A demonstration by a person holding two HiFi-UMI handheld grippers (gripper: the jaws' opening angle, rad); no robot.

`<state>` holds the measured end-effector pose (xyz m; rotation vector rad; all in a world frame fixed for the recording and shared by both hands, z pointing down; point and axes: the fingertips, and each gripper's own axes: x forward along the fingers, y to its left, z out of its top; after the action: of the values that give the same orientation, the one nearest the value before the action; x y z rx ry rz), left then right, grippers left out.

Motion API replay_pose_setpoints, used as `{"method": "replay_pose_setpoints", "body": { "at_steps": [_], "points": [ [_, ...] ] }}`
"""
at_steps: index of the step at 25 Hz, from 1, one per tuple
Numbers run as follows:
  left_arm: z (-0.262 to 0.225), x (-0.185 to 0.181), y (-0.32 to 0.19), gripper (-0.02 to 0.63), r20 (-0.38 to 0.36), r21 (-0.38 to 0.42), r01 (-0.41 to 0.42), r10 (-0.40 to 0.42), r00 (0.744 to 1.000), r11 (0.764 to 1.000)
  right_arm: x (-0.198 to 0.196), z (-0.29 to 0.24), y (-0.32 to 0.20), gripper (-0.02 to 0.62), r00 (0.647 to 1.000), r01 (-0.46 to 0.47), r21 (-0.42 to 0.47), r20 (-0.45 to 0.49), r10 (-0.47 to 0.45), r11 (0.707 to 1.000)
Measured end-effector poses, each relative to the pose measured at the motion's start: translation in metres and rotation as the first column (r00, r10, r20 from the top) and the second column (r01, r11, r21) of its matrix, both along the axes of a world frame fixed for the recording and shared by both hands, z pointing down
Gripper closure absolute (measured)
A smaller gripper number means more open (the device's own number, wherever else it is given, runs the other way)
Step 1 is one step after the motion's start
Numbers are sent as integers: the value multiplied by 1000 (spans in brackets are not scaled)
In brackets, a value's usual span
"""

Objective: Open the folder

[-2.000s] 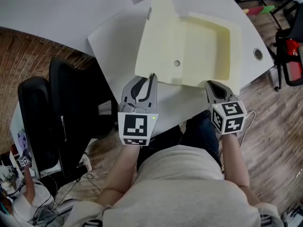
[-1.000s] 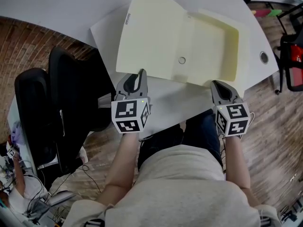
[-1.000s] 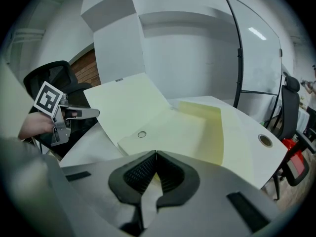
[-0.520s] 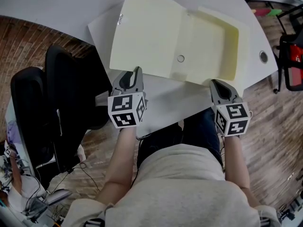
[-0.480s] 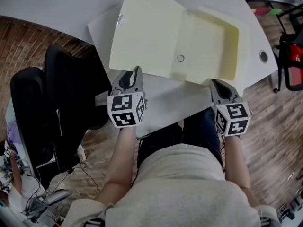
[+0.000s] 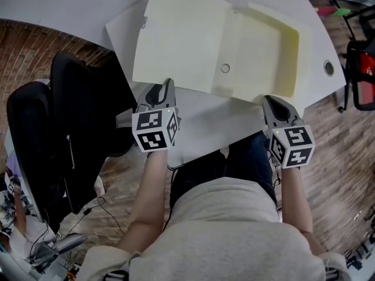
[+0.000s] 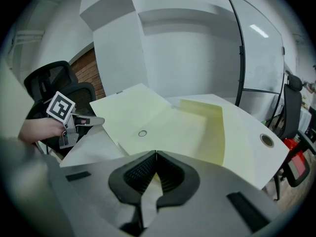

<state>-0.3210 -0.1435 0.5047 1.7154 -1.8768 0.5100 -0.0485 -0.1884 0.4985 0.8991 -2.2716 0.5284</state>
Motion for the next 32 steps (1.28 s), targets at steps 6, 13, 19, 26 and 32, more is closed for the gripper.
{"method": "replay_pose_setpoints", "body": {
  "at_steps": [6, 13, 19, 26, 32],
  "points": [
    [10, -3, 0, 513, 13, -23, -6, 6, 1000, 1000, 0, 1, 0, 574, 1000, -4, 1, 0, 4, 1000],
    [18, -4, 0, 508, 39, -56, -8, 10, 999, 998, 1, 1, 0, 574, 1000, -11, 3, -4, 11, 1000],
    [22, -4, 0, 503, 68, -78, -9, 14, 998, 997, 0, 0, 0, 574, 1000, -16, 14, -10, 16, 1000],
    [28, -5, 0, 499, 68, -98, -4, 11, 998, 995, 1, 0, 0, 574, 1000, -21, 24, -9, 21, 999],
    [33, -6, 0, 495, 70, -108, 0, 7, 998, 994, 0, 0, 0, 574, 1000, -22, 39, -16, 22, 999]
  ]
}}
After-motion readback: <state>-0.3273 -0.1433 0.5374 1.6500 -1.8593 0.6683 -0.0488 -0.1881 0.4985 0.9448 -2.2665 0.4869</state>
